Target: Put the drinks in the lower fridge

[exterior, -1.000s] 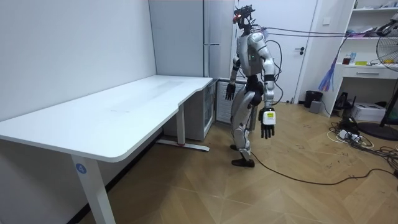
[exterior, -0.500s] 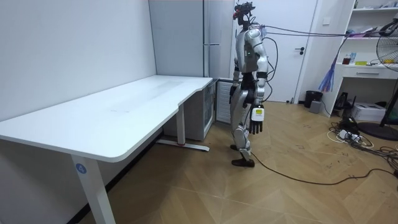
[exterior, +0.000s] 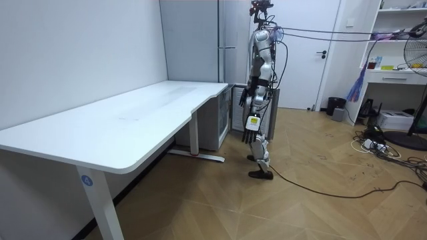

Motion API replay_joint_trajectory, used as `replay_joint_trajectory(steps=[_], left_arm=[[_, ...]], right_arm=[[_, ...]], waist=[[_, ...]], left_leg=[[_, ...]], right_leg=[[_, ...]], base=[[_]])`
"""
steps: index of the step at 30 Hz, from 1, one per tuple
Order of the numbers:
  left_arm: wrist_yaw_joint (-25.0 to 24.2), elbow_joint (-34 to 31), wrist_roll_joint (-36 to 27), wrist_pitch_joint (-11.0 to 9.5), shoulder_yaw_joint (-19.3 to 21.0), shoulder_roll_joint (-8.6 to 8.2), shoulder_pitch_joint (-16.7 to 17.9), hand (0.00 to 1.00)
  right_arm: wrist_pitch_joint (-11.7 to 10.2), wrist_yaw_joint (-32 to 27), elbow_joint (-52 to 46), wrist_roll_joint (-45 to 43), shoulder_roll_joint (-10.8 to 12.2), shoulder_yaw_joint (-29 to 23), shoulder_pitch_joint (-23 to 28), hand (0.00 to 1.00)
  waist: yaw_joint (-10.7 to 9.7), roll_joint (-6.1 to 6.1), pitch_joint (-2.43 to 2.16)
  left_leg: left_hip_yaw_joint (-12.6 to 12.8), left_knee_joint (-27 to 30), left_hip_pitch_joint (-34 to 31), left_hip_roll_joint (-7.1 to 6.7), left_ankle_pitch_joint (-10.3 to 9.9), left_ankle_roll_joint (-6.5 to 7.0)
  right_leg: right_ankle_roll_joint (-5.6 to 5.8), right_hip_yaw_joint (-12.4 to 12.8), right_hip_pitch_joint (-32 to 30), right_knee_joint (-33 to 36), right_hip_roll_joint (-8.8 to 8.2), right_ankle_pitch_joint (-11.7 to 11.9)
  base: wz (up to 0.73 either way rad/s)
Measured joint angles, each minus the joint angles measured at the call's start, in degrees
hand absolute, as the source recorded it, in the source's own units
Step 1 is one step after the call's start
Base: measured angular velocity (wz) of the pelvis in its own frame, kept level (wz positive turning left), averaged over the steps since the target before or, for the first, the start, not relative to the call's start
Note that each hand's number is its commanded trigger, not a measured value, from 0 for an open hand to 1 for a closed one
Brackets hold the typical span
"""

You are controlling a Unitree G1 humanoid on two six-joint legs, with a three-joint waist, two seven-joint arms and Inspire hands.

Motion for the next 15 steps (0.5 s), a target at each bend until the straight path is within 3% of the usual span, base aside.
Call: replay_joint_trajectory(steps=[3,6,10,12,15], left_arm=[[0.25,-0.07,1.37,-0.2,2.14,-0.02,-0.55,0.0],[0.25,-0.37,2.68,-0.13,4.07,0.06,-0.47,0.0],[0.23,-1.17,2.64,-0.14,7.31,0.11,-0.06,0.0],[0.25,-1.22,2.61,-0.15,7.49,0.27,-0.38,0.0],[0.31,-0.95,2.67,-0.14,7.5,0.24,-0.69,0.0]], right_arm=[[-0.76,-1.37,-2.5,-4.95,-0.2,-2.85,-0.32,0.0],[-0.8,-2.09,-9.73,-9.68,-0.82,-4.31,0.23,0.0],[-0.75,-3.33,-21.9,-17.26,-2.31,-9.05,1.31,0.0],[0.44,-4.35,-24.48,-18.66,-4.12,-9.44,1.36,0.0],[0.38,-6.06,-28.45,-22.29,-4.52,-10.33,2.95,0.0]], waist=[[-0.96,-0.4,-0.16],[-1.75,-1.07,-0.11],[-3.41,-1.93,-0.37],[-3.22,-2.21,-0.47],[-3.6,-2.85,-0.42]], left_leg=[[0.62,-0.62,0.35,0.01,0.11,0.14],[1.72,-0.72,0.64,0.22,0.27,0.17],[2.0,-1.71,2.07,0.24,0.31,0.19],[2.68,-1.98,2.4,0.28,0.34,0.17],[3.77,-2.73,3.25,0.37,0.68,0.14]], right_leg=[[0.04,1.07,0.02,-0.77,0.43,0.63],[-0.04,2.4,-0.25,-1.01,0.69,1.03],[-0.08,3.96,-0.22,-0.93,1.02,1.13],[-0.14,4.55,-0.19,-0.9,1.15,1.35],[-0.15,6.06,-0.31,-0.69,1.31,1.36]], base=[[-0.16],[-0.23],[-0.18],[-0.24],[-0.24]])
